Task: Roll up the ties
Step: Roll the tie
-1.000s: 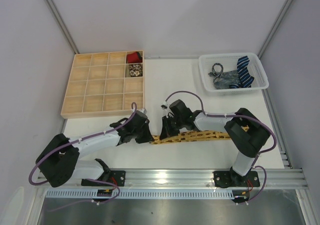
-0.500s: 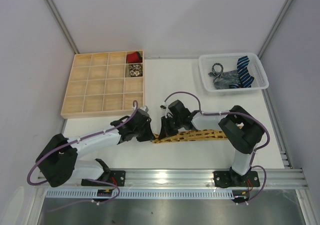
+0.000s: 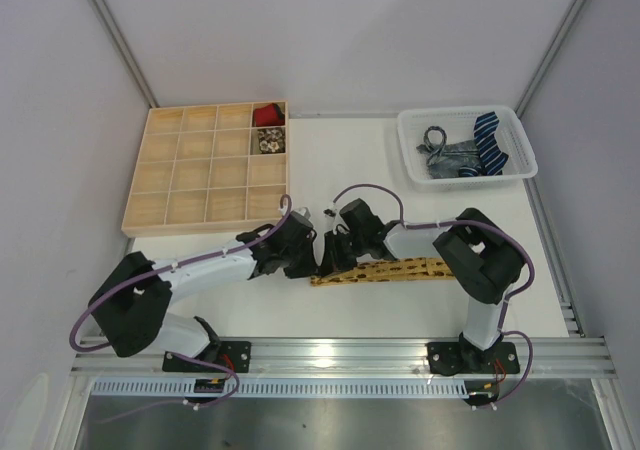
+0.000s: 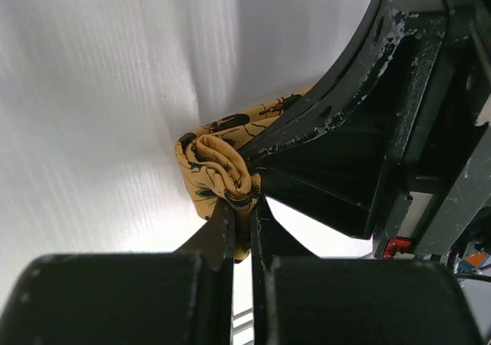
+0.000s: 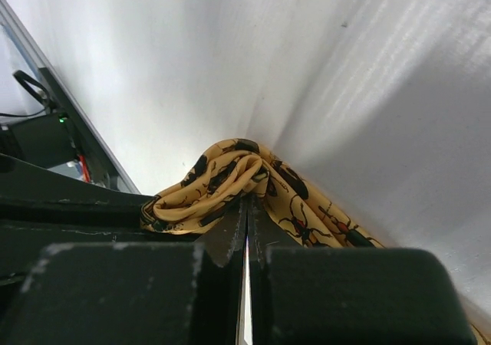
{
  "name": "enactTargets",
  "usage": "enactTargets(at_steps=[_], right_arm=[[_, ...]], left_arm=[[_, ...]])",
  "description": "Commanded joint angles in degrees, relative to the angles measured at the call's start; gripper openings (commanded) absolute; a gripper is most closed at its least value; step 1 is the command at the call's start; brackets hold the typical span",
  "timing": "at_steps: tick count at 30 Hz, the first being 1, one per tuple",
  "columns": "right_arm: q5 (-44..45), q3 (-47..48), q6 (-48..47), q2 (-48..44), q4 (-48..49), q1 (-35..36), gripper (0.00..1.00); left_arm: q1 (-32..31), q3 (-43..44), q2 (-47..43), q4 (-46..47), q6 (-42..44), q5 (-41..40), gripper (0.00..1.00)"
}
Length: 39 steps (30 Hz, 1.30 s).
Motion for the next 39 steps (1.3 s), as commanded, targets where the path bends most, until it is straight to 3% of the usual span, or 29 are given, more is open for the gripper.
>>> enactTargets(at_steps=[1, 16, 25, 39], right_arm=[[-5.31, -1.22, 3.42, 0.72, 7.62, -0.16, 0.00], [-8.83, -3.16, 2.37, 0.28, 8.51, -2.45, 0.01], [2.32, 0.88, -5.36, -7.97, -8.01, -4.65, 0.01], [8.22, -6.67, -5.98, -12.03, -10.04, -9.22, 0.01]], left_arm=[[-1.29, 3.61, 2.16, 5.33, -2.26, 2.61, 0.01], [-1.99, 11.70, 10.77, 1.66, -1.05, 4.11, 0.00], [-2.08, 13.46, 14.21, -1.78, 0.01, 4.11, 0.00], [-3.49, 17.15, 17.98, -4.07, 0.72, 2.35, 0.00]])
